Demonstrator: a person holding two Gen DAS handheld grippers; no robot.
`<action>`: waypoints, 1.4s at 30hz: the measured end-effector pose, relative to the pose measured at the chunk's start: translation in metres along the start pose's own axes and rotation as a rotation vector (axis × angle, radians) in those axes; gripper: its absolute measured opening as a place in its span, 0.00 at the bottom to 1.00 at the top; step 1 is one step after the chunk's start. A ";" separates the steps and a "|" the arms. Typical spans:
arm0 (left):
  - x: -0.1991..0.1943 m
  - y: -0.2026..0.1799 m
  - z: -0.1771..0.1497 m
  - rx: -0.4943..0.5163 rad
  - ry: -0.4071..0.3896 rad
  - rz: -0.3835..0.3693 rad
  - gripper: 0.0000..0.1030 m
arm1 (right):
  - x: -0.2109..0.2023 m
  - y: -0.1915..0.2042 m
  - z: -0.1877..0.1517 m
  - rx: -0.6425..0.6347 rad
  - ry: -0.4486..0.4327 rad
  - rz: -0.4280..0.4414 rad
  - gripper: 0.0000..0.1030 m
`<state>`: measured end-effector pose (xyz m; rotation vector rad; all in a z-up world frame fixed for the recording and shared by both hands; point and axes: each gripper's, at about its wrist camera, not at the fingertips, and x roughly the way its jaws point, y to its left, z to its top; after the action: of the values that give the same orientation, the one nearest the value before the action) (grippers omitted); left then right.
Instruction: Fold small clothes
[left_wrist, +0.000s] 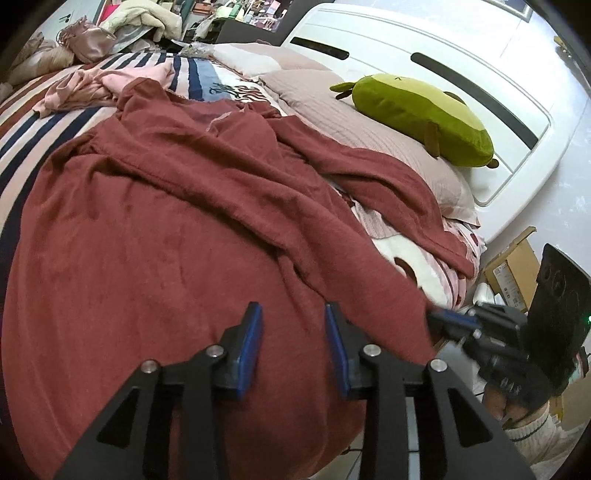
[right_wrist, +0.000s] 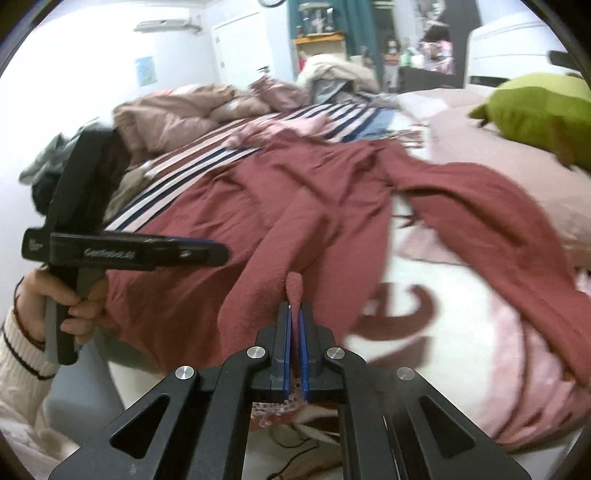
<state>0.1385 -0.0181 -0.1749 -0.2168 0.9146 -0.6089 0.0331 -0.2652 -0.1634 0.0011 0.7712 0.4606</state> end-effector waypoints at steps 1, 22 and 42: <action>0.000 0.000 0.001 -0.002 -0.001 0.002 0.30 | -0.004 -0.006 0.000 -0.004 -0.006 -0.035 0.00; -0.014 -0.019 0.025 0.056 -0.061 0.061 0.56 | -0.061 -0.154 -0.019 0.385 -0.036 -0.344 0.58; -0.028 -0.012 0.032 0.039 -0.098 0.115 0.57 | -0.062 -0.192 -0.025 0.450 -0.264 -0.424 0.03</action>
<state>0.1462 -0.0144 -0.1314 -0.1562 0.8145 -0.5051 0.0545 -0.4673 -0.1722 0.3073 0.5800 -0.1220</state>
